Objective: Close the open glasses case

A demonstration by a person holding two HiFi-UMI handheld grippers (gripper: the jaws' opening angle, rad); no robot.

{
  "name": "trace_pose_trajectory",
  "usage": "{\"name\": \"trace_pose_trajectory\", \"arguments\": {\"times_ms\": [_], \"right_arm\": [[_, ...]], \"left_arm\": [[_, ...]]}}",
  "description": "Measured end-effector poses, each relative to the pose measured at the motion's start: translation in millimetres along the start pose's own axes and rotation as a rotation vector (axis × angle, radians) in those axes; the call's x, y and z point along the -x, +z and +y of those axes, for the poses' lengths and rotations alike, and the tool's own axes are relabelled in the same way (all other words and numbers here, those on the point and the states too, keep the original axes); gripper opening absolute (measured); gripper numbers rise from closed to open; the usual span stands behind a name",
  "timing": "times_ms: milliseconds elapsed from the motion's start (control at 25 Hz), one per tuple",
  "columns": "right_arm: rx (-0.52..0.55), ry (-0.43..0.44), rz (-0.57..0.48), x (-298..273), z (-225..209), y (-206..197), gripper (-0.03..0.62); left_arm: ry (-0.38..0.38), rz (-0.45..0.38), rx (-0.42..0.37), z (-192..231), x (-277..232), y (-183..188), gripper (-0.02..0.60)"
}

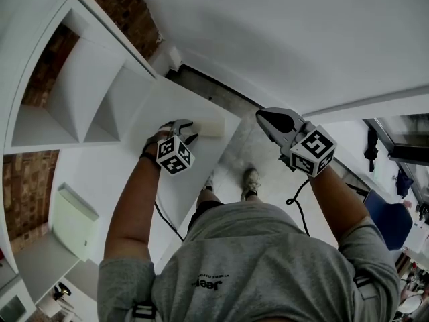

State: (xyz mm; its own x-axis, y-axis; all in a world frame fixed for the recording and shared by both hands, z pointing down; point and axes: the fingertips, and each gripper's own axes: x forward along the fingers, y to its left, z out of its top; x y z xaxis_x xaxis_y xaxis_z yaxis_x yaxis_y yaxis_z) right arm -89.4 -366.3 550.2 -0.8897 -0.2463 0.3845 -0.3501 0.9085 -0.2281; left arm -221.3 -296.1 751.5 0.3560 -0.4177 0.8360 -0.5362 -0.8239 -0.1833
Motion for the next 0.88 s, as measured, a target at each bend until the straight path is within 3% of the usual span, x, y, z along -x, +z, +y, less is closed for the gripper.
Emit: {"name": "trace_pose_trajectory", "arguments": {"times_ms": [160,360,880], "right_arm": [[-0.001,-0.003,-0.006,3,1,3,0.009],[0.01,-0.01,-0.019,12,0,12,0.009],[0.034,-0.049,-0.083,63,-10,48,0.009]], "left_arm": [[-0.021,0.0,0.034,0,0,0,0.167],[-0.071,-0.036,0.121,3,11,12,0.215],[0.031,-0.358,0.291,23,108,133,0.166]]}}
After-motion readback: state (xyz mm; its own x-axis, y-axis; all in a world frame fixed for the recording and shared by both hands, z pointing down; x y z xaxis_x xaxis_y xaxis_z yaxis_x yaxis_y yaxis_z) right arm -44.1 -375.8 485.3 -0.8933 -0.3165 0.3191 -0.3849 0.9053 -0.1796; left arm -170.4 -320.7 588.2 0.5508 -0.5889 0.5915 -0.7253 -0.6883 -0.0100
